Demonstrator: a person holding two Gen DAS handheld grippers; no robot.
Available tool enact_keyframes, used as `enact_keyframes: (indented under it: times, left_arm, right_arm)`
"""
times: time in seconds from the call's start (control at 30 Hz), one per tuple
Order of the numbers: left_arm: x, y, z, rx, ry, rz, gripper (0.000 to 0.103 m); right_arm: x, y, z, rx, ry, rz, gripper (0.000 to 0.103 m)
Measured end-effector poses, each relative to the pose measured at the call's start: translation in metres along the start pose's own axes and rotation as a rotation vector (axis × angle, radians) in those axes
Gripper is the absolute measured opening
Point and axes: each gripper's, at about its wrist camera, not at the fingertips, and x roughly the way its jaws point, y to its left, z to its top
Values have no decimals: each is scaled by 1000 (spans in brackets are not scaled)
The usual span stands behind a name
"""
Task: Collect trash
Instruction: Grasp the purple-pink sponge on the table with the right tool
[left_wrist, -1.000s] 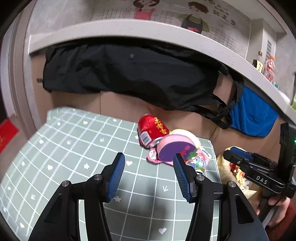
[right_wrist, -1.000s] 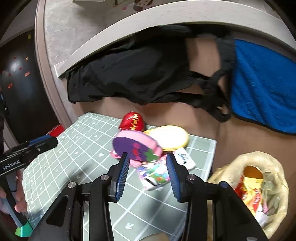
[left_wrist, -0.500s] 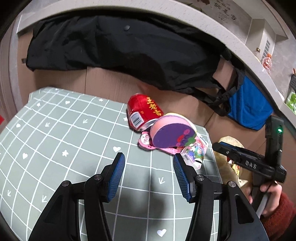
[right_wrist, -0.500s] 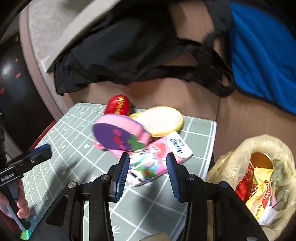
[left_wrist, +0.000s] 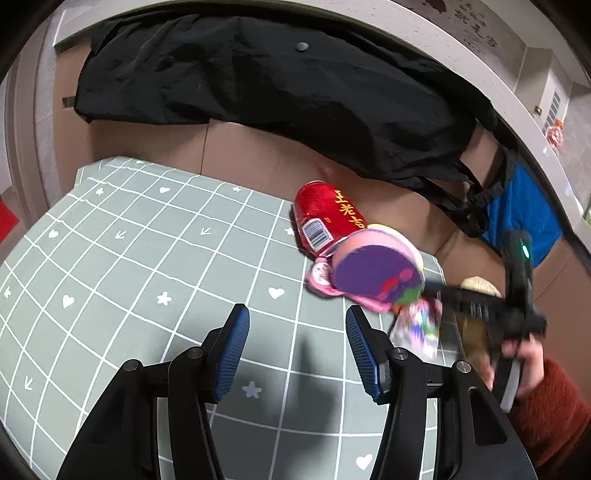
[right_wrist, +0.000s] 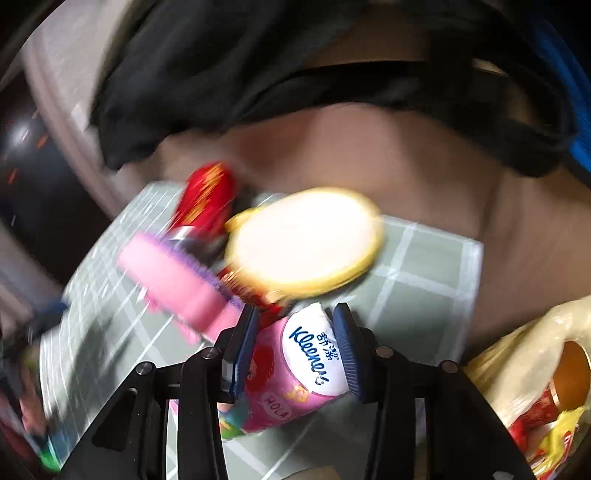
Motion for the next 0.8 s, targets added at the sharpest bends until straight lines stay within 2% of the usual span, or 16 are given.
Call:
enact_keyframes:
  times: [0.23, 0.37, 0.43, 0.5, 0.63, 0.8]
  left_arm:
    - [4, 5, -6, -21, 22, -10, 55]
    - [-4, 14, -10, -53, 17, 11, 55]
    - [-9, 19, -11, -70, 9, 23, 55]
    - [-13, 24, -11, -80, 4, 23, 55]
    - [-23, 28, -14, -75, -7, 33, 55]
    - [-31, 33, -18, -65, -11, 40, 55]
  right_arm:
    - [-21, 58, -33, -150, 63, 134, 41]
    - [-41, 90, -27, -252, -18, 78, 41]
    - [-46, 98, -22, -257, -40, 92, 41]
    - [-42, 106, -14, -258, -50, 70, 41]
    - [-24, 101, 1, -215, -63, -42, 41]
    - [-22, 81, 1, -122, -66, -43, 41]
